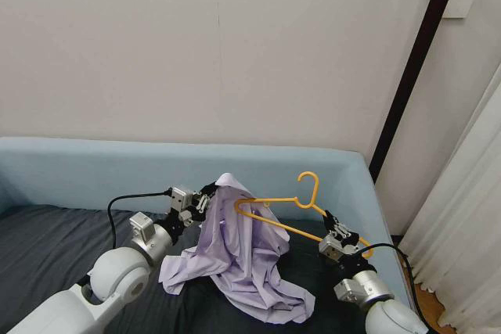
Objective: Pick up the clothes from the sofa and hang them on the clothes hanger.
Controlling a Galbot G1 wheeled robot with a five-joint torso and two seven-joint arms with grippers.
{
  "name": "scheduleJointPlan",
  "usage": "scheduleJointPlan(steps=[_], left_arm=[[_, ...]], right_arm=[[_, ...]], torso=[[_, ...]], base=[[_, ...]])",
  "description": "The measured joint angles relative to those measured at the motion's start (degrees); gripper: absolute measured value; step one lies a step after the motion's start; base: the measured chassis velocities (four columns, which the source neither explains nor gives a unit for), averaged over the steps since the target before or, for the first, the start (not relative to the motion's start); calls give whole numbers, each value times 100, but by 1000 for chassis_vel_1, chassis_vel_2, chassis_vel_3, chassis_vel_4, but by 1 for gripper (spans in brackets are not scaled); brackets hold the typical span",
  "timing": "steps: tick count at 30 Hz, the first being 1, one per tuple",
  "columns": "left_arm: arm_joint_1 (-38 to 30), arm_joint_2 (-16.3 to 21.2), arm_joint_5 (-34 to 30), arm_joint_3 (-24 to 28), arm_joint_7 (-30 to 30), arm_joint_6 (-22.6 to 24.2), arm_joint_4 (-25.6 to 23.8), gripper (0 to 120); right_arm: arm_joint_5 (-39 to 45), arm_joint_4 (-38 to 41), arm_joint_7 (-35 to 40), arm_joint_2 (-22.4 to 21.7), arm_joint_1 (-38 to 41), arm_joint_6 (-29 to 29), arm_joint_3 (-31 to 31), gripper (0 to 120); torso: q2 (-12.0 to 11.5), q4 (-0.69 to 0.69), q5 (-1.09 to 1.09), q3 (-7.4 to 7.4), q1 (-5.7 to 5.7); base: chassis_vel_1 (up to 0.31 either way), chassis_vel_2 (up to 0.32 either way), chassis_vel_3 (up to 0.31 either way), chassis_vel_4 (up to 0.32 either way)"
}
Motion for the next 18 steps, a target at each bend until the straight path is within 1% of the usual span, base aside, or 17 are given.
scheduleJointPlan(steps=[5,9,14,16,18], left_arm=[[96,-79,153,81,-16,-36,-33,0],[119,-163,326,144,-1,-91,26,0],[94,-330,549,259,19,-151,144,0],[69,-447,578,325,19,-178,148,0],[55,-581,583,389,17,-222,119,0]], right_arm=[[275,83,0,11,154,-47,-113,4],[331,118,-27,-34,247,-1,-167,4],[-20,70,-166,-54,381,47,-216,4],[-387,-50,-300,-37,446,51,-224,4],[-384,-128,-391,-17,546,-31,-324,4]], torso=[[0,0,0,0,0],[0,-1,0,0,1],[0,0,-1,0,0],[0,-1,0,0,1],[0,-2,0,0,0]], base=[[0,0,0,0],[0,0,0,0],[0,0,0,0],[0,0,0,0],[0,0,0,0]])
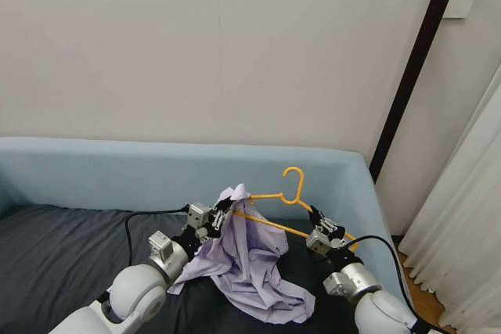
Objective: Pick up the clothes from the sofa and hang them on the clothes hanger.
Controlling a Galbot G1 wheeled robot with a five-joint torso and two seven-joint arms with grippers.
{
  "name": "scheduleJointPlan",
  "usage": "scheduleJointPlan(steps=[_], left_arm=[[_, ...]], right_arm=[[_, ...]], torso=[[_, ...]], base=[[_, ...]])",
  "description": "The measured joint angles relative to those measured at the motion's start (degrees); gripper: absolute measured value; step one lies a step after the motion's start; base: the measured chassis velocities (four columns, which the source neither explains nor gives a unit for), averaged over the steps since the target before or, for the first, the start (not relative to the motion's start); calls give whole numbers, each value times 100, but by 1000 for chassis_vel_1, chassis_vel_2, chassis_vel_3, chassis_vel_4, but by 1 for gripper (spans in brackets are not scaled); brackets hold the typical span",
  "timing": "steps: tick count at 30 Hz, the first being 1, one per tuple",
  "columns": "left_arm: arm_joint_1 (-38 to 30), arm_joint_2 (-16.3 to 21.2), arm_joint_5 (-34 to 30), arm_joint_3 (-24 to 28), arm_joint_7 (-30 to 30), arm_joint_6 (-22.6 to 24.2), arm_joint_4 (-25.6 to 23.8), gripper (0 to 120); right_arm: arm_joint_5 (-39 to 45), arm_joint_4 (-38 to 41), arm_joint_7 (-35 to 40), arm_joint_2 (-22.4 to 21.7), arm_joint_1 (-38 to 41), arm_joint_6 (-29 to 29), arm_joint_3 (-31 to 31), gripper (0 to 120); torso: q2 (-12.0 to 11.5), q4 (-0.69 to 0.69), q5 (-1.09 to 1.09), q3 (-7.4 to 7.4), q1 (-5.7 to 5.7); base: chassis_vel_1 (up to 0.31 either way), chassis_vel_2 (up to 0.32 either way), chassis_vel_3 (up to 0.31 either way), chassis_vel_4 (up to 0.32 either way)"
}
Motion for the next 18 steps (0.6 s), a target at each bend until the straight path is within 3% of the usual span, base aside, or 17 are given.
scheduleJointPlan(steps=[5,12,18], left_arm=[[37,-207,51,177,30,-146,-5,0],[166,-335,519,239,-23,-280,443,0],[176,-351,730,293,-31,-358,547,0]], right_arm=[[980,-56,227,129,376,-218,-383,4],[1763,-22,535,259,610,-147,-511,4],[1972,19,657,123,608,-322,-484,4]], torso=[[0,2,0,0,0],[0,3,0,0,0],[0,0,0,0,0]], base=[[0,0,0,0],[0,0,0,0],[0,0,0,0]])
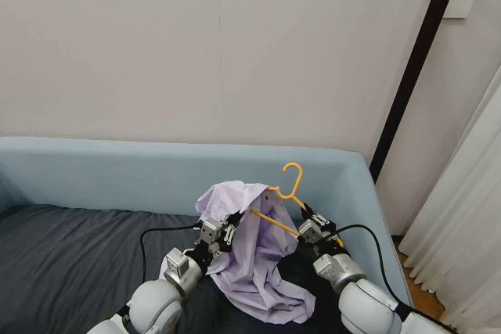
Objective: Pick up the clothes from the sofa and hang them on the clothes hanger.
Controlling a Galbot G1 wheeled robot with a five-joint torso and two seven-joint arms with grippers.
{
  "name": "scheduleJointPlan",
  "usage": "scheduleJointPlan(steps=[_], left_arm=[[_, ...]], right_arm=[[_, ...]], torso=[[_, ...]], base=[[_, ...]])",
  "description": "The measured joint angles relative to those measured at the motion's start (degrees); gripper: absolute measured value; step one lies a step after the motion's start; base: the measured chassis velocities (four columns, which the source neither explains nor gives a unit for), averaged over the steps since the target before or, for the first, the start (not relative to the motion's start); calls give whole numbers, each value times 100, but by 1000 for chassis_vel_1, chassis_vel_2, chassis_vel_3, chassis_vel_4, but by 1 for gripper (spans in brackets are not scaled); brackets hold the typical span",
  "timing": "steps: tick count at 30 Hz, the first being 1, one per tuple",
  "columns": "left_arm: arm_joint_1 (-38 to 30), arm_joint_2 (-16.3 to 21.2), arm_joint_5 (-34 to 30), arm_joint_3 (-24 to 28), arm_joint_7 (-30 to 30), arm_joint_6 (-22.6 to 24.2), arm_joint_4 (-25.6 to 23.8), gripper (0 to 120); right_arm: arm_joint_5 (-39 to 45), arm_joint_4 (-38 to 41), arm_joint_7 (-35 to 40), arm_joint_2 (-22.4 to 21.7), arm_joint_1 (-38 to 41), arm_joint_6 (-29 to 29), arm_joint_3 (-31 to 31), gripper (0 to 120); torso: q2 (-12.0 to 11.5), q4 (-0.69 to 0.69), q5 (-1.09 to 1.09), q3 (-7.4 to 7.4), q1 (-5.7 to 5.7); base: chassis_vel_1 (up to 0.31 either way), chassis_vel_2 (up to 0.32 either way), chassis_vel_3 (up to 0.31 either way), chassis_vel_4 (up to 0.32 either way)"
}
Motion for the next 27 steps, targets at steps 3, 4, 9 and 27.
scheduleJointPlan(steps=[3,4,9,27], left_arm=[[-35,-76,-2,90,68,-80,2,0],[-63,-125,-1,129,100,-117,11,0],[-212,-410,-1,274,150,-213,57,0],[425,-304,643,-27,712,-501,260,0]], right_arm=[[174,29,63,8,79,-42,-19,4],[217,29,81,36,121,-39,-43,4],[-73,-145,64,224,176,116,-148,4],[180,-300,20,459,-62,719,140,4]], torso=[[0,1,-1,0,0],[0,1,-1,0,0],[0,2,0,0,0],[0,2,-1,0,0]], base=[[0,0,0,0],[0,0,0,0],[0,0,0,0],[0,0,0,0]])
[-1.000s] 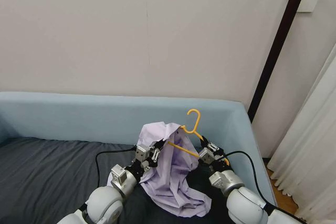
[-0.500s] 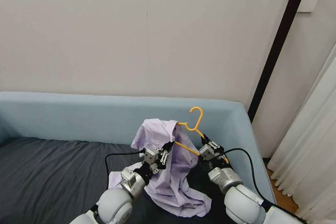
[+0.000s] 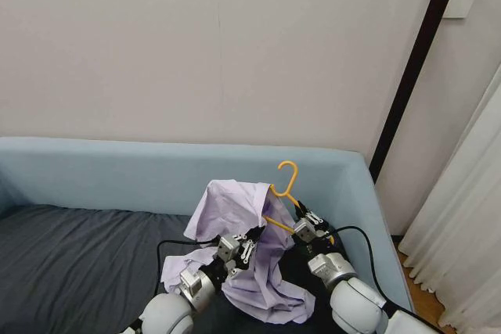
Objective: Pick up the clothes from the sofa and hang them on the clothes hanger.
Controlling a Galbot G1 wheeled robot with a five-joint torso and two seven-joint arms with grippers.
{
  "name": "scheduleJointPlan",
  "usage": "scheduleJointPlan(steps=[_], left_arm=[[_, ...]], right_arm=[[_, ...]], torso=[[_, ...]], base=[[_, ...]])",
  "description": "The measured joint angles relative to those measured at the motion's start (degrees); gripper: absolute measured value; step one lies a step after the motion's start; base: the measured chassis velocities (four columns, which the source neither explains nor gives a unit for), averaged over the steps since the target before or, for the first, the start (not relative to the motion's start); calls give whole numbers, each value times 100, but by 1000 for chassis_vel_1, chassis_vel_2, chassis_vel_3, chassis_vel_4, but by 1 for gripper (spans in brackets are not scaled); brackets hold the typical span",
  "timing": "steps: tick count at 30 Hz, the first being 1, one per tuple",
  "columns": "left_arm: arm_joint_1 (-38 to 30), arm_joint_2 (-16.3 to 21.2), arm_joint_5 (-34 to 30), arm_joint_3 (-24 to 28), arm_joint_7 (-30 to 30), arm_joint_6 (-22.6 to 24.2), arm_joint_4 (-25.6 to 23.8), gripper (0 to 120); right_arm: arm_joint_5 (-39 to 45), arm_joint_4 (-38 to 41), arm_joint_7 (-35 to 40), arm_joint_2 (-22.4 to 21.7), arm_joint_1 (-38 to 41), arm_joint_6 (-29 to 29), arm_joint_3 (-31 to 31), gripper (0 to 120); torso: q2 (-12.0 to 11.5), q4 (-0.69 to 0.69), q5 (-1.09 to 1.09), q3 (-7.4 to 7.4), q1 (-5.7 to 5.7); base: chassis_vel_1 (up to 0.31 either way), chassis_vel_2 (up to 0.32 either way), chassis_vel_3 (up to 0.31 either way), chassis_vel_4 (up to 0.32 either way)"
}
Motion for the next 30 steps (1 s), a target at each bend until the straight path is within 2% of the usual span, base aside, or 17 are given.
scheduleJointPlan(steps=[5,9,12,15,23,30], left_arm=[[120,4,79,-45,-78,-29,76,0],[132,-102,133,-46,-471,-38,82,0],[111,-178,85,-15,-559,-72,-8,0],[-2,-328,6,70,-568,-85,-133,0],[-216,-530,-5,206,-612,-31,-115,0],[-154,-567,4,274,-412,-44,-123,0]], right_arm=[[446,146,51,-32,0,81,52,4],[652,290,64,-32,25,162,99,4],[441,289,13,-34,31,196,106,4],[-193,125,-124,-1,25,291,128,4],[-1206,-218,-261,79,-132,426,196,4],[-1270,-268,-282,144,-97,496,207,4]], torso=[[0,-1,0,0,0],[0,0,0,0,0],[0,0,0,0,0],[1,-1,0,0,0],[1,-2,1,0,0],[1,0,1,0,0]], base=[[0,0,0,0],[0,0,0,0],[0,0,0,0],[0,0,0,0],[0,0,0,0],[0,0,0,0]])
